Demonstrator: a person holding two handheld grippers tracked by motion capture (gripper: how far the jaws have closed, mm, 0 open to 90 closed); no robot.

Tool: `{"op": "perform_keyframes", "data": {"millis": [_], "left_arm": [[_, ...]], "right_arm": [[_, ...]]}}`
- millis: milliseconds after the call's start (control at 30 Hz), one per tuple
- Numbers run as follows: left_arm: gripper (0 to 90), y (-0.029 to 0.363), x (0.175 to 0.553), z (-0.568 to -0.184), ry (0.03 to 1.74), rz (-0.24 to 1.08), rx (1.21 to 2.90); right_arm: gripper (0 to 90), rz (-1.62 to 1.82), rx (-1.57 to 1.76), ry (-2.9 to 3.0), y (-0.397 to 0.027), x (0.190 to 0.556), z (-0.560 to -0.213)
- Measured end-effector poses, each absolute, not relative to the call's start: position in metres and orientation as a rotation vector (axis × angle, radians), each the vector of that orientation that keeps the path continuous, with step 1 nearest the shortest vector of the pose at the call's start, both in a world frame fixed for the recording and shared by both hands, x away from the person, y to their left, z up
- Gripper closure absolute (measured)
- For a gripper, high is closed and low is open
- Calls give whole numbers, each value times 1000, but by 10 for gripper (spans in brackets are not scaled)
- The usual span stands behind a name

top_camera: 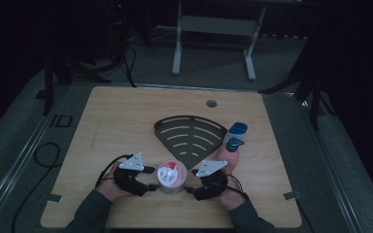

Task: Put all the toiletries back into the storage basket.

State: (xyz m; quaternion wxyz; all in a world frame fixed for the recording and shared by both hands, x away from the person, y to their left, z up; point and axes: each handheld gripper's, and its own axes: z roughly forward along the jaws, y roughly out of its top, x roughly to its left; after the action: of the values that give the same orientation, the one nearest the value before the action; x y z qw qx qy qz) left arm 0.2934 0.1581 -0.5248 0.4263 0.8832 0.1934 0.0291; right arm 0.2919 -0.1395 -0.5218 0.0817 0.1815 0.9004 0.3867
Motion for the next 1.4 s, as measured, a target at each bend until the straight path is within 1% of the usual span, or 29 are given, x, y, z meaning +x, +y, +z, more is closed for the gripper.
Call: {"op": "perform_keyframes", "data": {"millis": [167,333,733,833,1033,1400], "left_arm": [[282,150,293,-528,475,77,2217],[261,145,293,-530,459,95,2237],[242,138,291,-532,439,163,2286],[224,136,291,-532,437,169,2298],[217,136,290,-529,434,190,2292],[207,135,289,-528,445,193,2297]], "right_arm": [[330,1154,485,2727,-132,294,-522],[329,1143,434,2740,-128,295,-523],[251,1168,394,2769,-125,303,-528],[228,1145,387,2778,-122,304,-530],[210,1171,373,2764,-122,304,-529],[209,1153,373,2775,-120,305,-525]]}}
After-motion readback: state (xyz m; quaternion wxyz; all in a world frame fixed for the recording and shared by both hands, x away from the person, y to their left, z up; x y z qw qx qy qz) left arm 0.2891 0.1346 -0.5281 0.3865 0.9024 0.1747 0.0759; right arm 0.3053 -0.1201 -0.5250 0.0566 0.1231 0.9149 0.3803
